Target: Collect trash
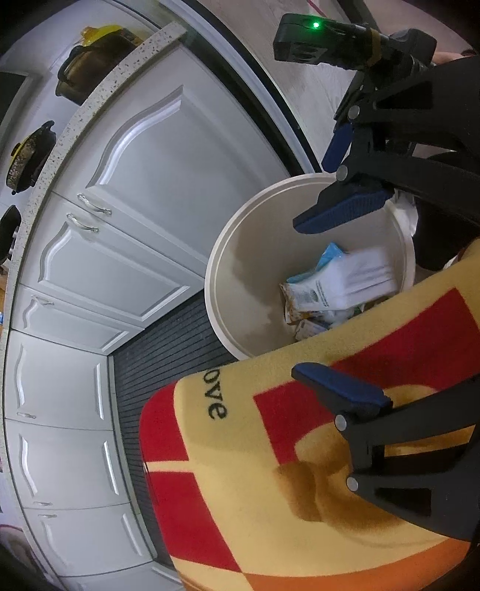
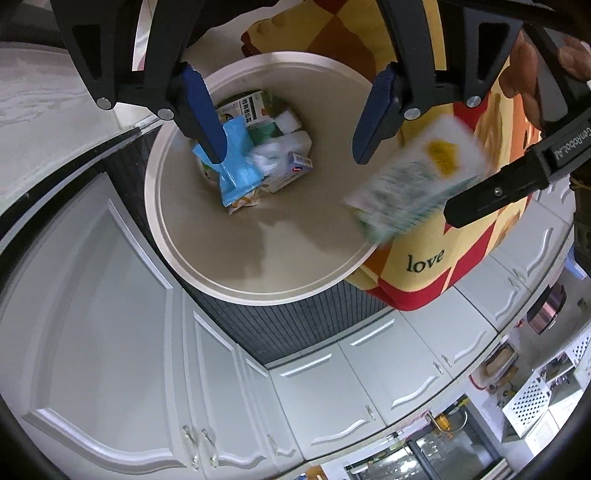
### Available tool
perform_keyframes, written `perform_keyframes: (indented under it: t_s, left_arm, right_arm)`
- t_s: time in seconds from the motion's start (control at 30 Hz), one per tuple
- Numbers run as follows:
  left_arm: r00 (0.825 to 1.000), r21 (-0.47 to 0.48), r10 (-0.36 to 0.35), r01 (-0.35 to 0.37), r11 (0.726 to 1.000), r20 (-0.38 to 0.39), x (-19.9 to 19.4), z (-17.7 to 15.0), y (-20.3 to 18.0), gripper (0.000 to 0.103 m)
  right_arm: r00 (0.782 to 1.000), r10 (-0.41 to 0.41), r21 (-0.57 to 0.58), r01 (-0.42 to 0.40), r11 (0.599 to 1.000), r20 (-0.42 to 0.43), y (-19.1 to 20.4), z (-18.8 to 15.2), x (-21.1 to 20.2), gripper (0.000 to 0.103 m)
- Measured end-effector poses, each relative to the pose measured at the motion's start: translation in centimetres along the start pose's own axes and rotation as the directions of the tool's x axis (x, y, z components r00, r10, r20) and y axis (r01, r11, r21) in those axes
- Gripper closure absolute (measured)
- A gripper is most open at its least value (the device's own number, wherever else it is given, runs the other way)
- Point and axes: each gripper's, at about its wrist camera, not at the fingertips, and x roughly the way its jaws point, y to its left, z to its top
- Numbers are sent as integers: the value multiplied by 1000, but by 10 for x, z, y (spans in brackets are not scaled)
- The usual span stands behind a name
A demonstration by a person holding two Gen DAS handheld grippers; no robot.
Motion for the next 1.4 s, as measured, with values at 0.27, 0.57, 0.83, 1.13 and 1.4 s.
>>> perform_keyframes:
  t_s: [0.27, 0.57, 0.83, 1.13, 1.4]
  left_arm:
    - [992, 34, 97, -100, 994, 80, -22, -11, 0, 31]
    - [957, 1, 241, -244, 970, 160, -64, -30, 35, 31]
    - [917, -55, 329, -326, 944, 227, -110, -48, 70, 31]
    - [884, -37, 344, -351, 936, 315, -140, -62, 59, 31]
    - [857, -15, 306, -330, 944, 415, -161, -68, 33, 31]
  right_arm:
    - [1000, 6, -29, -6, 1000, 16, 14, -8, -8, 34]
    - [998, 10, -93, -4, 996, 68, 53, -18, -16, 27]
    - [991, 51, -162, -30, 986, 122, 101, -22, -23, 27]
    - [976, 0, -222, 49, 974, 217, 131, -28, -46, 26]
    - [939, -30, -224, 113, 968, 342, 139, -33, -88, 20]
